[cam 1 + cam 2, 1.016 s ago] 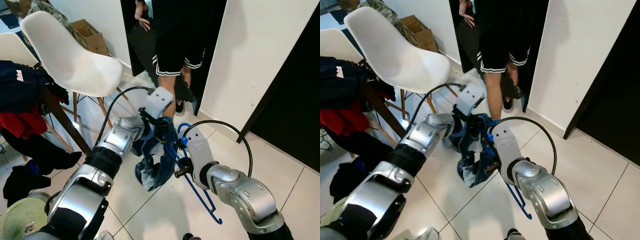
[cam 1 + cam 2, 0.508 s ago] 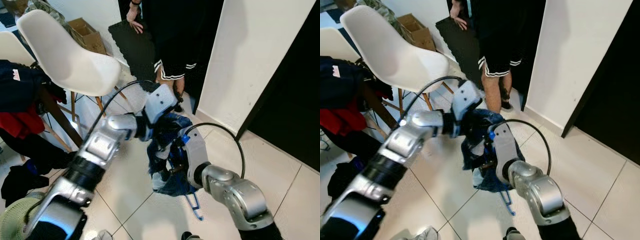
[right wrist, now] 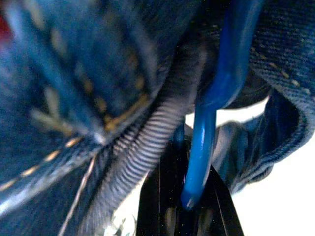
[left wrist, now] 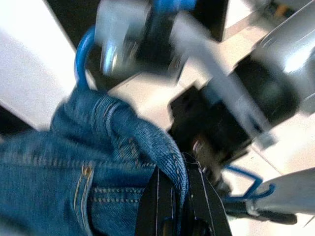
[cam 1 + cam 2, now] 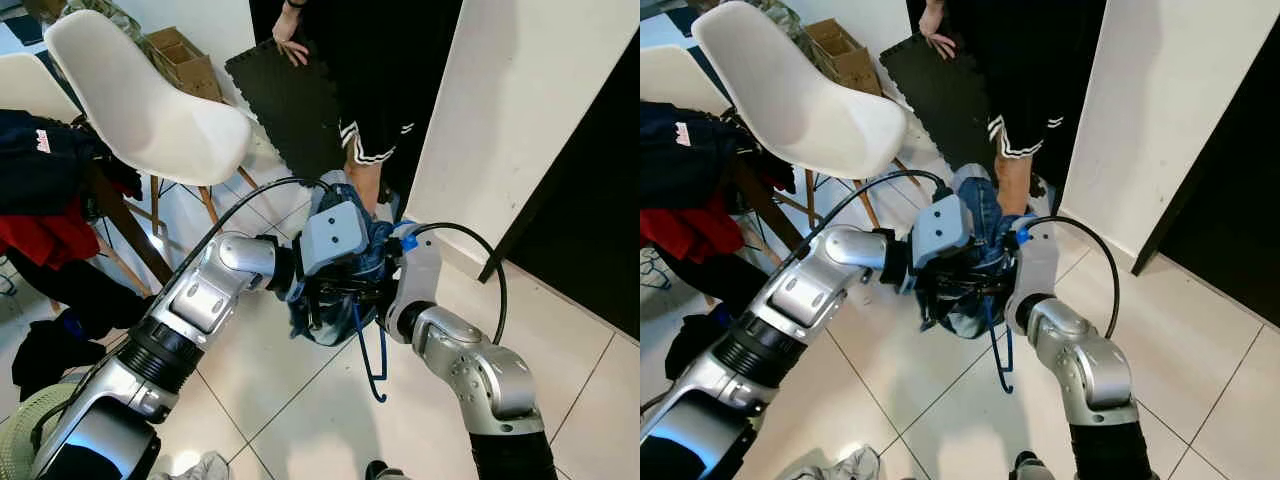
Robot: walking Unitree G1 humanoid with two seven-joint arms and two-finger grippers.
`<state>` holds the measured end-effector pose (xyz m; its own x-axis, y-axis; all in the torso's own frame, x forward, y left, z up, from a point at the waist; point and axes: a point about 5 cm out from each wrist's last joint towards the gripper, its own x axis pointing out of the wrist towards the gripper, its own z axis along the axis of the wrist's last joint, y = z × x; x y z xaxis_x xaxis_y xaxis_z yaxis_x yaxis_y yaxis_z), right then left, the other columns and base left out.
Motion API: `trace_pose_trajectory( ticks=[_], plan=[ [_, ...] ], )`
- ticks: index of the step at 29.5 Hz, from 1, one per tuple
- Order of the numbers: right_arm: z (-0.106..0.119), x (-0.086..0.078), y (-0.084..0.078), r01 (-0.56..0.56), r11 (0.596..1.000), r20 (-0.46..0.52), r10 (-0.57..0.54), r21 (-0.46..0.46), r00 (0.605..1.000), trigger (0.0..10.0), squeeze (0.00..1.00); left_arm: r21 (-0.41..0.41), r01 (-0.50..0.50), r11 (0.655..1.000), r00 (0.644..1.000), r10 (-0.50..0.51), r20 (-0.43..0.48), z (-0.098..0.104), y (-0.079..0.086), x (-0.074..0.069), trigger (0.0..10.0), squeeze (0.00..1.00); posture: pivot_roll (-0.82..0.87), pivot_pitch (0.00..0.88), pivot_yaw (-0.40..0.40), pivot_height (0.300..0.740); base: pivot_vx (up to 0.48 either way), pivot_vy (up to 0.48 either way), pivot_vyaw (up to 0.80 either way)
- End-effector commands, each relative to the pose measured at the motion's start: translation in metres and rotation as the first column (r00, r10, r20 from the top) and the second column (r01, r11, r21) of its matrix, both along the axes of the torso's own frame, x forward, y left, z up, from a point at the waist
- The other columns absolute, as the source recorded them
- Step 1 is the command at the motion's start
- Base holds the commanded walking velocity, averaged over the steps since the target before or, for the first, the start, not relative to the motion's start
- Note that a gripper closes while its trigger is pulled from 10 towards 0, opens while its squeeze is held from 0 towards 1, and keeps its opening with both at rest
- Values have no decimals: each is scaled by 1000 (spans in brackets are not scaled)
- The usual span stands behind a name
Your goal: Hang hanger
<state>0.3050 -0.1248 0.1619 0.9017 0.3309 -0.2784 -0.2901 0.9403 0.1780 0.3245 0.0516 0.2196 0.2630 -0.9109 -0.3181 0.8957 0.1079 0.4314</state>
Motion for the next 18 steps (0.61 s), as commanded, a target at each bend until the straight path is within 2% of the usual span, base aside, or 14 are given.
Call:
trace_pose_trajectory(
  ticks=[1,7,11,12,13,14,15,17,18],
  plan=[
    [10,2,-4,21,999,71,-23,35,997,10000,0,26,-66,997,998,66,-4,-6,11,7,10000,0,71,254,70,740,0,0,0],
    [14,3,-4,23,998,103,-30,62,994,10000,0,-57,-146,988,989,145,-16,1,12,13,10000,0,70,249,67,740,0,0,0],
    [17,3,-5,26,996,118,-35,82,992,10000,0,-72,-155,985,988,153,-30,1,12,14,10000,0,71,248,66,740,0,0,0],
    [18,4,-5,26,995,125,-38,92,991,10000,0,-74,-153,985,988,151,-35,1,12,13,10000,220,71,248,66,740,0,0,0],
    [18,4,-5,26,995,125,-38,92,991,10000,0,-74,-153,985,988,151,-35,1,12,13,10000,220,71,248,66,740,0,0,0],
    [21,4,-5,22,993,141,-38,112,989,10000,0,-99,-123,987,990,116,-74,1,9,8,10000,980,72,249,65,740,0,0,0],
    [24,4,-5,16,991,157,-37,130,987,10000,0,-124,-94,988,991,80,-110,1,5,3,10000,1000,72,248,64,740,0,0,0],
    [24,4,-5,16,991,157,-37,130,987,10000,0,-124,-94,988,991,80,-110,1,5,3,10000,1000,72,248,64,740,0,0,0],
    [28,4,-5,11,989,174,-36,146,984,10000,0,-135,-60,989,990,41,-136,0,1,-2,10000,1000,72,248,64,740,0,0,0]
  ],
)
